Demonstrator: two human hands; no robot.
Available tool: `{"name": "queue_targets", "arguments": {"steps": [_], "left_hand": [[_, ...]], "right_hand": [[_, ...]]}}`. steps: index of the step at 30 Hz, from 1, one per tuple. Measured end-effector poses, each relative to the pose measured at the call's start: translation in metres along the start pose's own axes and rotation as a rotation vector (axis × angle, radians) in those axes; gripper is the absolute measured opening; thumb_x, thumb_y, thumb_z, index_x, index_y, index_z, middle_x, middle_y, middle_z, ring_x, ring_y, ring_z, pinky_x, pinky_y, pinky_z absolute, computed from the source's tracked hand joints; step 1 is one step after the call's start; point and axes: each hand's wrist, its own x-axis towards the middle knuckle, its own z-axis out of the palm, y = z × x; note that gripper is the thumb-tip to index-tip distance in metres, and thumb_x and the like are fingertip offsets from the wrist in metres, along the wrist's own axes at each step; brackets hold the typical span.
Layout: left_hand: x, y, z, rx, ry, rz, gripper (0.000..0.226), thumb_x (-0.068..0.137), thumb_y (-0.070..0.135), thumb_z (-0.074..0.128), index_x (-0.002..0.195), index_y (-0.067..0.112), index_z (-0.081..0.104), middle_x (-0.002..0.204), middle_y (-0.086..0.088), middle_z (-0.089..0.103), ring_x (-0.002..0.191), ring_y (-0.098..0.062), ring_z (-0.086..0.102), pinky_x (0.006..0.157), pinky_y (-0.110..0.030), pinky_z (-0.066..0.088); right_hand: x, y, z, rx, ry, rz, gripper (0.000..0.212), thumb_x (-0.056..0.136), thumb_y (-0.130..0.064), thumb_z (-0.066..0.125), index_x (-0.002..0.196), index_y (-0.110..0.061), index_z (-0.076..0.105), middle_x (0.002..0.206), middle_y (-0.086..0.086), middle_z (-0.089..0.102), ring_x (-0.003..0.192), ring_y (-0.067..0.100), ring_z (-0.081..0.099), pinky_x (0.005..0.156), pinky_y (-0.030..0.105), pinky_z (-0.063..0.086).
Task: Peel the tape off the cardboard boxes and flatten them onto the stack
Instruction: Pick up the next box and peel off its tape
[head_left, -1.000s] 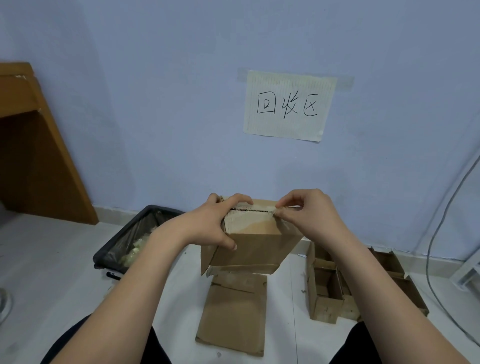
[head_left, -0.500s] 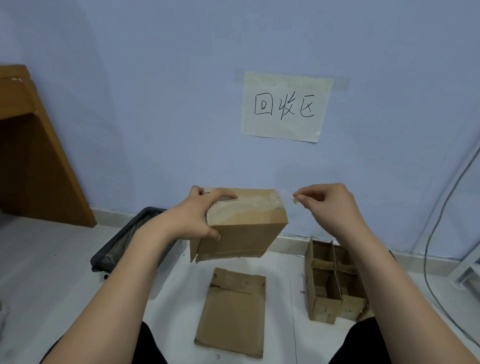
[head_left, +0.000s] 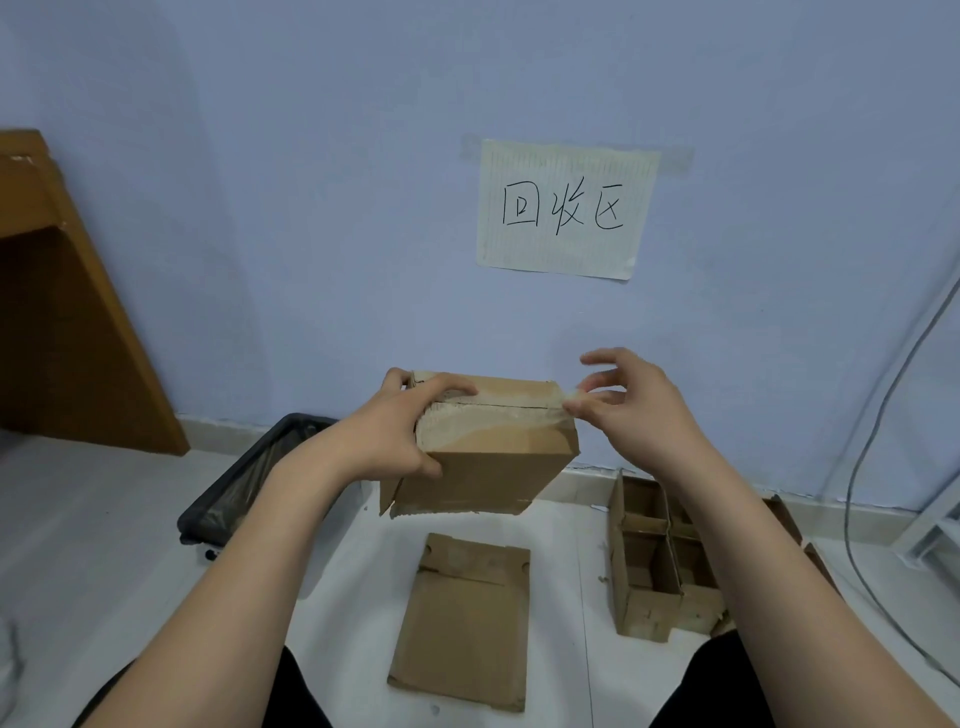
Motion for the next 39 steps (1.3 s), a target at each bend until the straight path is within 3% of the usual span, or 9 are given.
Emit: {"name": "queue_targets", "arguments": {"steps": [3,9,15,21,26,29,32,36,39], "left_hand": [[0.001,0.002,0.001,-0.011,0.013,0.001,0.091,0.072,0.017,0.082,0.131,0.067,0.034,0.131,0.002,0.028,0.103,-0.019,0.059,0.079,-0.025,0.052],[0.001,-0.002,-0.001,0.002,0.027,-0.025,0.085,0.074,0.021,0.084,0.133,0.06,0.038,0.132,0.001,0.03,0.104,-0.021,0.06,0.064,-0.015,0.039],[0.001,-0.007,-0.005,-0.021,0.074,-0.042,0.085,0.072,0.019,0.087,0.134,0.055,0.042,0.131,-0.001,0.033,0.101,-0.016,0.057,0.07,-0.014,0.042],[0.002,-0.011,-0.006,-0.015,0.101,-0.069,0.085,0.072,0.016,0.086,0.134,0.055,0.043,0.131,-0.001,0.03,0.094,-0.009,0.055,0.069,-0.019,0.044],[0.004,-0.012,-0.004,-0.013,0.124,-0.105,0.085,0.072,0.014,0.085,0.135,0.052,0.043,0.13,-0.003,0.029,0.093,-0.012,0.056,0.073,-0.024,0.045],[0.006,-0.018,-0.005,0.042,0.16,-0.163,0.084,0.072,0.006,0.079,0.137,0.048,0.044,0.13,-0.004,0.025,0.098,-0.021,0.058,0.069,-0.023,0.045],[0.005,-0.023,-0.006,0.045,0.16,-0.197,0.082,0.073,0.006,0.078,0.138,0.044,0.045,0.128,-0.002,0.024,0.099,-0.025,0.061,0.07,-0.024,0.047],[0.005,-0.019,-0.004,0.016,0.12,-0.2,0.083,0.072,0.014,0.083,0.139,0.045,0.044,0.128,-0.002,0.026,0.097,-0.021,0.058,0.079,-0.027,0.046],[0.006,-0.017,-0.003,0.01,0.13,-0.191,0.084,0.072,0.015,0.084,0.14,0.044,0.044,0.127,-0.003,0.027,0.1,-0.02,0.055,0.081,-0.026,0.044]], "right_hand": [[0.002,0.003,0.001,-0.051,-0.025,0.03,0.008,0.094,-0.023,0.067,0.098,-0.02,0.072,0.097,-0.009,0.072,0.095,0.006,0.067,0.077,0.023,0.049],[0.006,0.006,-0.004,-0.133,0.113,0.006,0.015,0.096,-0.024,0.063,0.095,-0.024,0.077,0.095,-0.011,0.068,0.088,0.008,0.059,0.066,0.016,0.04],[0.008,0.009,-0.011,0.139,0.287,0.117,0.016,0.093,-0.014,0.061,0.089,-0.022,0.075,0.085,-0.006,0.072,0.09,0.018,0.071,0.078,0.032,0.054],[0.007,0.004,-0.011,0.429,0.206,0.18,0.01,0.087,-0.001,0.062,0.086,-0.004,0.072,0.105,0.009,0.072,0.084,0.016,0.076,0.093,0.033,0.057],[0.006,0.001,-0.012,0.437,0.274,0.173,0.019,0.086,-0.003,0.057,0.07,-0.001,0.067,0.076,0.004,0.069,0.076,0.018,0.072,0.083,0.03,0.056],[0.003,-0.003,-0.016,0.581,0.298,0.179,0.012,0.091,0.002,0.054,0.09,-0.001,0.066,0.088,0.015,0.069,0.084,0.023,0.075,0.085,0.029,0.059],[0.001,-0.003,-0.015,0.458,0.279,0.168,0.015,0.088,-0.003,0.061,0.098,-0.01,0.069,0.093,0.012,0.071,0.08,0.022,0.071,0.087,0.037,0.06],[0.002,-0.001,-0.013,0.388,0.198,0.108,0.043,0.088,-0.005,0.06,0.121,-0.033,0.066,0.092,0.008,0.074,0.077,0.018,0.07,0.085,0.035,0.058],[0.0,-0.003,-0.011,0.401,0.171,0.104,0.035,0.088,-0.003,0.061,0.105,-0.029,0.076,0.089,0.005,0.075,0.079,0.017,0.072,0.093,0.038,0.057]]}}
